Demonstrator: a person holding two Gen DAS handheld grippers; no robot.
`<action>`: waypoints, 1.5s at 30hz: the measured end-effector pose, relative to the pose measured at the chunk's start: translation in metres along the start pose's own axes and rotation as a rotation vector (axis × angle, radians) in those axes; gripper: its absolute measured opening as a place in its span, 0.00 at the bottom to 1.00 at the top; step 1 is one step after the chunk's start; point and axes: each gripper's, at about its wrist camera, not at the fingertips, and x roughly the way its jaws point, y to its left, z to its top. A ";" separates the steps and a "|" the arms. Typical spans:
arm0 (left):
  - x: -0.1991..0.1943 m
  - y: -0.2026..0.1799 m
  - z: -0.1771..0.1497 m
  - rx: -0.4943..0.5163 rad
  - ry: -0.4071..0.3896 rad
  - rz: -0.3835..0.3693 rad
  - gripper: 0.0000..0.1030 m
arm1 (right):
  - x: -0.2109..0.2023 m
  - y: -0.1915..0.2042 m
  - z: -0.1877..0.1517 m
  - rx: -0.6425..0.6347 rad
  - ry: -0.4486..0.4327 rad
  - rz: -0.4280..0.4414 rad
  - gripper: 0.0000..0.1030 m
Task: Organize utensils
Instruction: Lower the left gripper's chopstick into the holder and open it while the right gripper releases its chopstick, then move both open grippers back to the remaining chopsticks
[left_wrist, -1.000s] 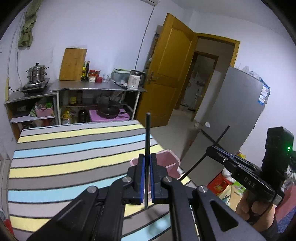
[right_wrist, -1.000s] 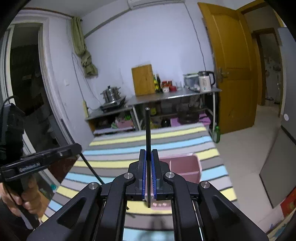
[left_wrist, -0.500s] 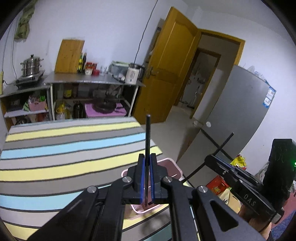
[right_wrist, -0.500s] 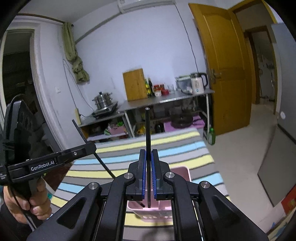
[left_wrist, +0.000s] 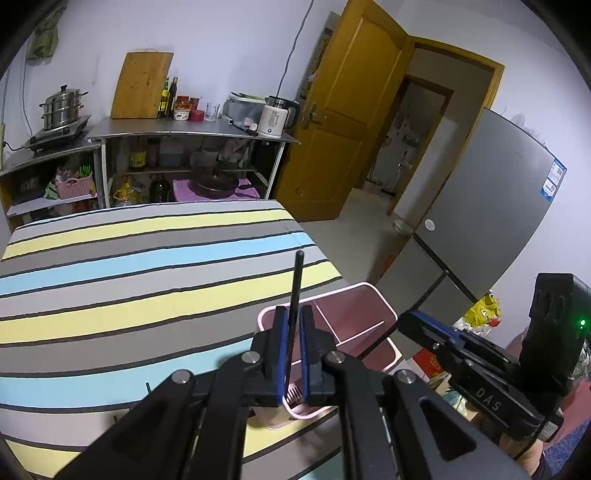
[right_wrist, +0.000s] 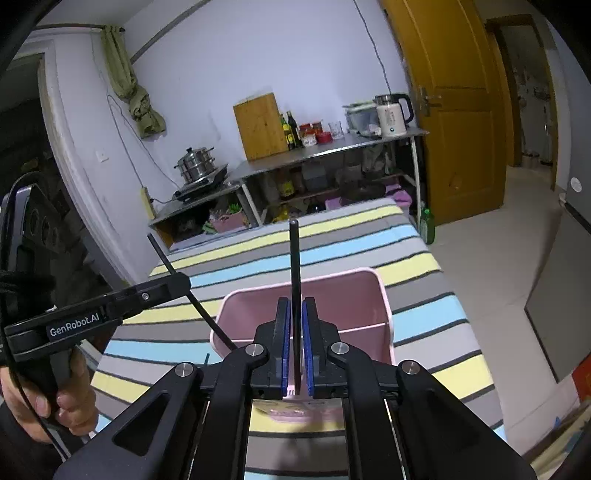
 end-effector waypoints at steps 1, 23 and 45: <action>-0.004 -0.001 -0.001 -0.002 -0.005 -0.004 0.08 | -0.002 0.001 0.000 -0.002 -0.009 -0.002 0.14; -0.108 0.031 -0.094 -0.019 -0.203 0.076 0.13 | -0.068 0.043 -0.064 -0.086 -0.081 0.010 0.15; -0.092 0.098 -0.179 -0.125 -0.094 0.240 0.17 | -0.032 0.085 -0.133 -0.129 0.083 0.085 0.15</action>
